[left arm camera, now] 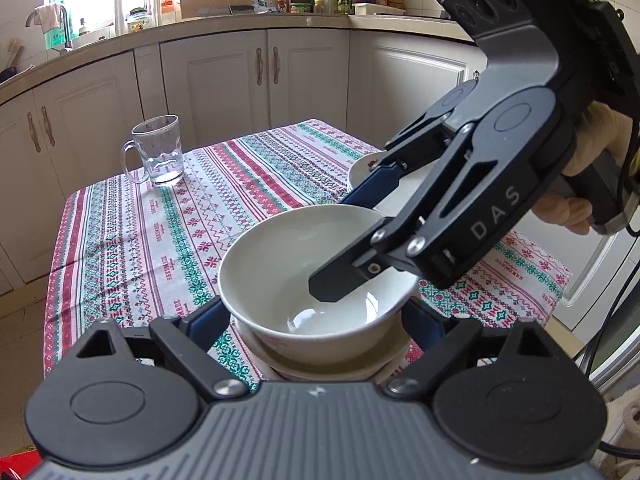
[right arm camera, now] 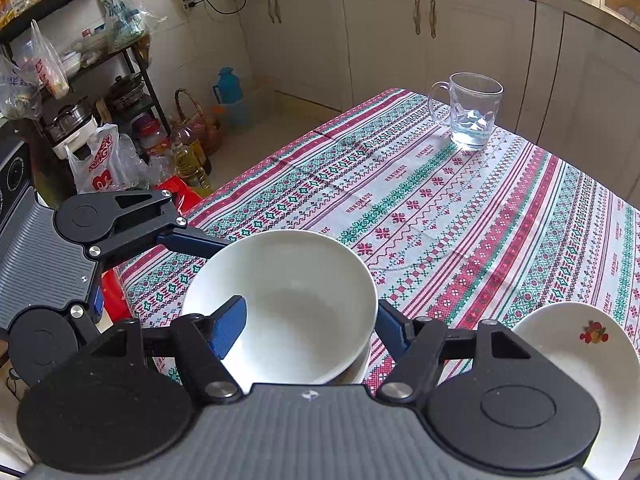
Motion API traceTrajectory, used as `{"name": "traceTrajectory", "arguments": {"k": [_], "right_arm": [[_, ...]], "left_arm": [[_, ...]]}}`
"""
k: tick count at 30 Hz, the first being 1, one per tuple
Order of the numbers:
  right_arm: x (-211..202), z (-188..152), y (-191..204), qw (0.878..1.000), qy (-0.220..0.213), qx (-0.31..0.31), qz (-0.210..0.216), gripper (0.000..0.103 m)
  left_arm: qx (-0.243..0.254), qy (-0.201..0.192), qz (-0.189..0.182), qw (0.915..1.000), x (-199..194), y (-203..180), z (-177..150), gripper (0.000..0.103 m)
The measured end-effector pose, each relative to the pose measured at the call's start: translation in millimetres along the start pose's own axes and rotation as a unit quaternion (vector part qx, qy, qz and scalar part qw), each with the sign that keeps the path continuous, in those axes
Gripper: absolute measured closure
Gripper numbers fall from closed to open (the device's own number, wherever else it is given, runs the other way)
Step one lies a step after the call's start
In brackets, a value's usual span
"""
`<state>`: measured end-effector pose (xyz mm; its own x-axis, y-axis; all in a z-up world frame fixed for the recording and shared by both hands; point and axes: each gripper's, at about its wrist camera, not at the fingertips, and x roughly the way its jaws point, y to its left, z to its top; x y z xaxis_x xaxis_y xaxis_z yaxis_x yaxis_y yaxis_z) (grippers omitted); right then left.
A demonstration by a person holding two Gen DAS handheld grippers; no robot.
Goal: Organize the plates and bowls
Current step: 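Lower the bowl onto the stacked bowls and open the right gripper, then close the left gripper on the bowl stack while the right gripper grips its opposite rim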
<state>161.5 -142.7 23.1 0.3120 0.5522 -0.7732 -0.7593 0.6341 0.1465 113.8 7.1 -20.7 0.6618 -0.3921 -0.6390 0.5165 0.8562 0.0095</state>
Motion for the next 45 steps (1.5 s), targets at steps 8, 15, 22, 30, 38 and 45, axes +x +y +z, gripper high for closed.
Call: {"name": "traceTrajectory", "arguments": {"k": [8, 15, 22, 30, 38, 45], "right_arm": [[0, -4, 1, 1.0, -0.009, -0.002, -0.007, 0.013], [-2, -16, 5, 0.999, -0.016, -0.008, -0.034, 0.007], [-19, -35, 26, 0.992, -0.054, -0.066, -0.089, 0.0], [-42, -63, 58, 0.98, -0.07, -0.147, -0.117, 0.0], [0, -86, 44, 0.991, -0.015, -0.095, -0.097, 0.0], [33, -99, 25, 0.996, 0.014, -0.049, -0.075, 0.0]], "left_arm": [[-0.004, 0.001, -0.025, 0.9997, -4, 7, -2, 0.005], [0.016, 0.009, -0.027, 0.9995, -10, 3, -11, 0.005], [0.039, 0.007, -0.02, 0.999, -16, 8, -21, 0.005], [0.066, 0.024, -0.022, 0.9973, -11, 15, -34, 0.005], [0.076, 0.043, -0.028, 0.9958, 4, 18, -42, 0.005], [0.072, 0.058, -0.039, 0.9949, 16, 24, -45, 0.005]]}}
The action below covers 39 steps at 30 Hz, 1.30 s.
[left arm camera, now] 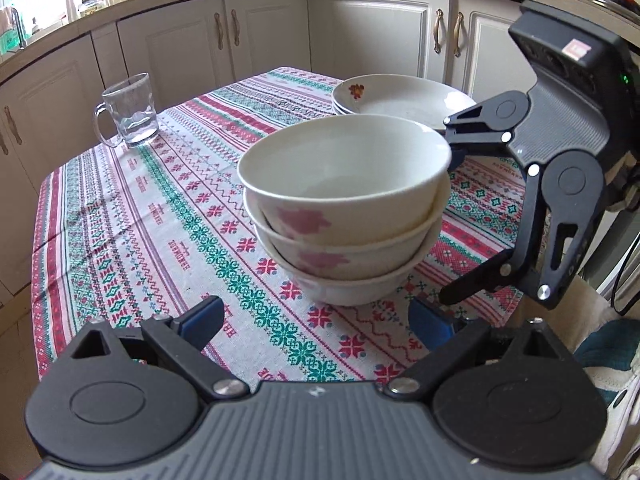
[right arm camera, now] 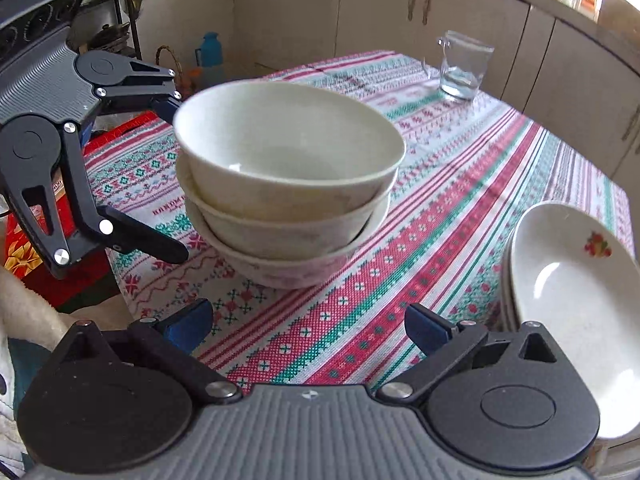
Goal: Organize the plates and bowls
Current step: 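Close the left gripper on the bowl stack while the right gripper grips its opposite rim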
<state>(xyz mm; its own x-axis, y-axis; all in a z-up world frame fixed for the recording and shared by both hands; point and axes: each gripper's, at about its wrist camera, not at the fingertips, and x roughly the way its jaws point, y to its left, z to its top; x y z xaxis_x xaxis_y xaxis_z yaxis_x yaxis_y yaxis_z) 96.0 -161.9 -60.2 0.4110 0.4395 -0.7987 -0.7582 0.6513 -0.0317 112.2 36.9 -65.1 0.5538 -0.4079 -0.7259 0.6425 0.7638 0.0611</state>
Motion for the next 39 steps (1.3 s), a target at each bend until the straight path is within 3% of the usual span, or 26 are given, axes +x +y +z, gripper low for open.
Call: {"name": "traceTrajectory", "arguments": {"k": [6, 13, 16, 19, 26, 39], "right_arm": [[6, -6, -3, 1.0, 0.004, 0.008, 0.009, 0.0], [2, -15, 0, 1.0, -0.025, 0.007, 0.004, 0.0], [4, -5, -3, 1.0, -0.006, -0.005, 0.016, 0.0], [-1, 1, -2, 0.999, -0.027, -0.035, 0.027, 0.0], [-1, 19, -6, 0.995, -0.031, -0.078, 0.054, 0.004], [-3, 35, -8, 0.99, -0.015, -0.109, 0.087, 0.012]], "left_arm": [[0.0, 0.006, -0.014, 0.9999, 9, 5, 1, 0.005], [0.014, 0.012, -0.044, 0.9988, 18, 14, 0, 0.005], [0.035, 0.011, -0.064, 0.9973, 20, 18, 2, 0.005], [0.048, 0.004, -0.079, 0.9957, 21, 24, 6, 0.006], [0.084, 0.001, -0.116, 0.9897, 25, 29, 13, 0.007], [0.089, -0.002, -0.16, 0.983, 29, 38, 16, 0.016]]}}
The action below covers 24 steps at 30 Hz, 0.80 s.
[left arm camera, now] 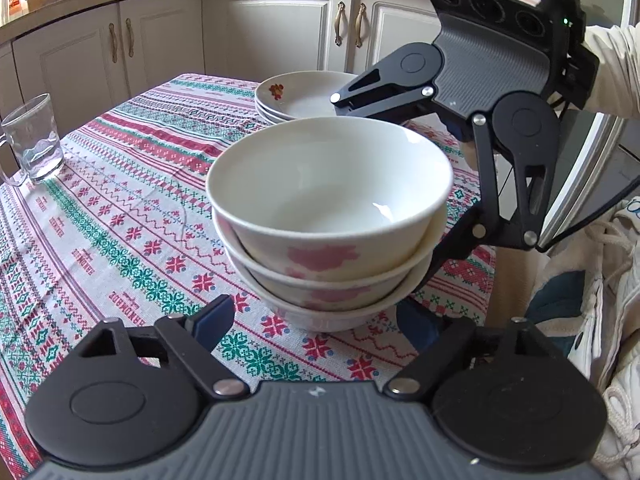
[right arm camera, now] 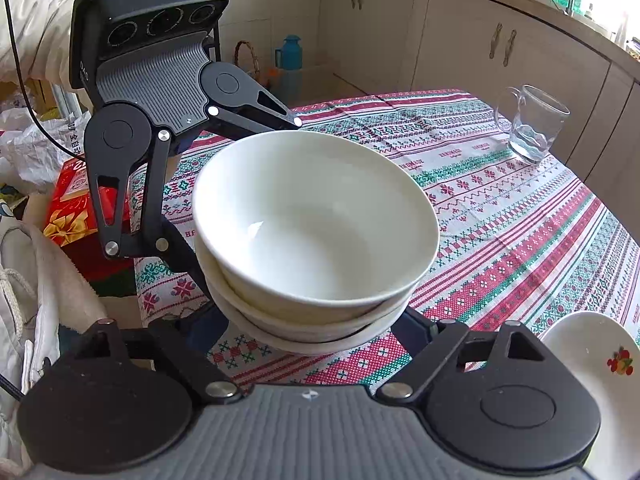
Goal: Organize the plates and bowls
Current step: 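Lift the bowl stack with both grippers and carry it over the plate stack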
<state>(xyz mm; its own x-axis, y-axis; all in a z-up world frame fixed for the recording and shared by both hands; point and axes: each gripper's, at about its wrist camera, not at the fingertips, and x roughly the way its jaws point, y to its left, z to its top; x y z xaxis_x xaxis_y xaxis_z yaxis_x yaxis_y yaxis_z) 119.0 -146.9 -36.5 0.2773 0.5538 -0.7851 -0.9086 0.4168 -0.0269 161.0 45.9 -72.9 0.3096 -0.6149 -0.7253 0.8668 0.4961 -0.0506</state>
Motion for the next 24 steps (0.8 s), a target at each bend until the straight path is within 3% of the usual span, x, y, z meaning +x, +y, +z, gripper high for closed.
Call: {"name": "traceTrajectory", "arguments": {"k": [18, 24], "right_arm": [[5, 5, -9, 0.999, 0.023, 0.013, 0.028, 0.012], [6, 5, -9, 0.999, 0.028, 0.014, 0.029, 0.012]], "left_arm": [[0.0, 0.001, -0.076, 0.9971, 5, 21, 3, 0.017], [0.008, -0.002, -0.086, 0.9963, 7, 21, 5, 0.02]]}}
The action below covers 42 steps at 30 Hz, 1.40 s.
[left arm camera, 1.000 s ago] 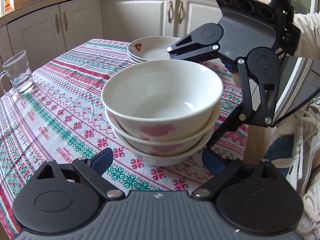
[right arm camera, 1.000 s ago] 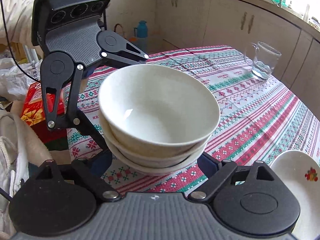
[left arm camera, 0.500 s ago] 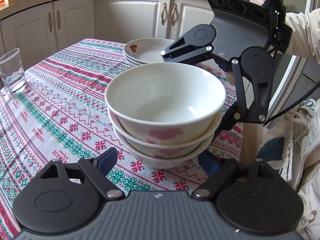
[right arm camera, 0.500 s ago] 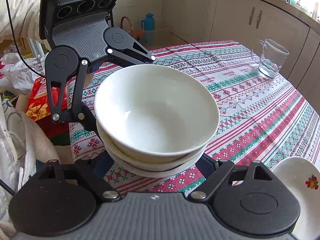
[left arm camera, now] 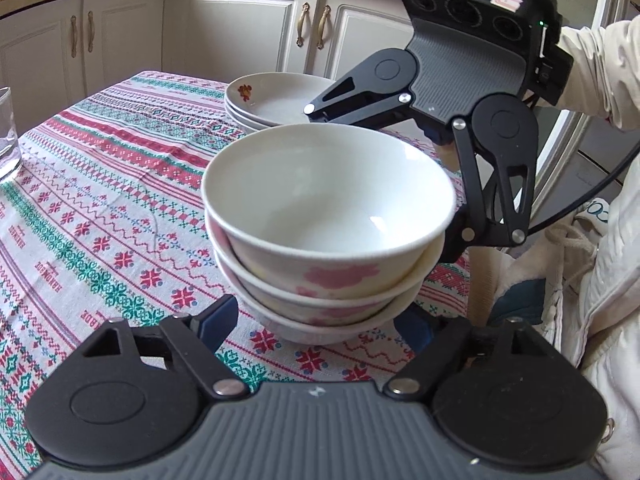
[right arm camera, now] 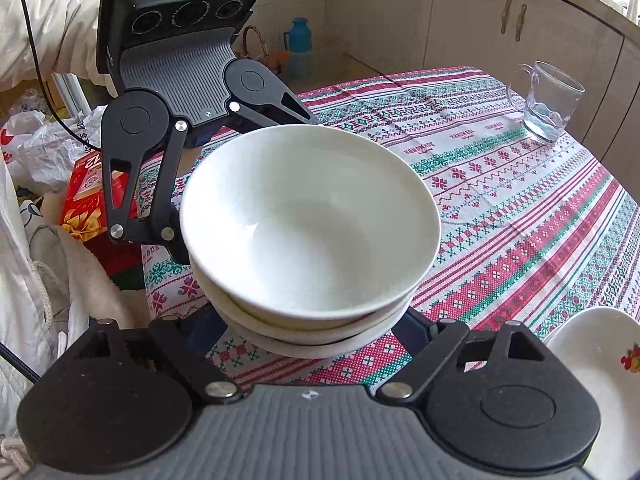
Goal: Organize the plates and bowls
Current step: 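Lift the bowl stack with both grippers and carry it over the plate stack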
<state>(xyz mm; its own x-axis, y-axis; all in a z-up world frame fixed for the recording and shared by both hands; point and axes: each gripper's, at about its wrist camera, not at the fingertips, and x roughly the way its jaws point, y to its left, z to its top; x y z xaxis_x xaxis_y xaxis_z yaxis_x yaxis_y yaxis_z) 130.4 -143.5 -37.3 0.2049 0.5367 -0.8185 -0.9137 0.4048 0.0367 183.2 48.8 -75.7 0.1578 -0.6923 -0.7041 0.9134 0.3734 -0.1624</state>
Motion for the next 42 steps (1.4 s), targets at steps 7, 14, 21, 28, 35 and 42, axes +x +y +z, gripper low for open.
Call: {"name": "traceTrajectory", "arguments": {"k": [7, 14, 21, 28, 35, 42], "right_arm": [[0, 0, -1, 1.0, 0.001, -0.001, 0.002, 0.012], [-1, 1, 0, 1.0, 0.007, -0.012, 0.001, 0.012], [-2, 2, 1, 1.0, 0.007, -0.016, -0.005, 0.012], [-4, 2, 3, 1.0, 0.003, -0.015, -0.005, 0.008], [-4, 2, 2, 1.0, 0.0, -0.014, -0.004, 0.01], [-4, 1, 2, 1.0, -0.004, -0.012, -0.005, 0.01]], "left_arm": [[0.004, 0.003, 0.005, 1.0, 1, -2, 2, 0.02], [0.031, 0.005, 0.022, 0.9993, -1, -7, 3, 0.019], [0.064, 0.002, 0.045, 0.9969, -5, -15, 3, 0.019], [0.072, -0.003, 0.044, 0.9964, -4, -12, 4, 0.017], [0.075, -0.003, 0.041, 0.9963, -3, -12, 4, 0.018], [0.071, 0.003, 0.043, 0.9965, -4, -14, 6, 0.018]]}}
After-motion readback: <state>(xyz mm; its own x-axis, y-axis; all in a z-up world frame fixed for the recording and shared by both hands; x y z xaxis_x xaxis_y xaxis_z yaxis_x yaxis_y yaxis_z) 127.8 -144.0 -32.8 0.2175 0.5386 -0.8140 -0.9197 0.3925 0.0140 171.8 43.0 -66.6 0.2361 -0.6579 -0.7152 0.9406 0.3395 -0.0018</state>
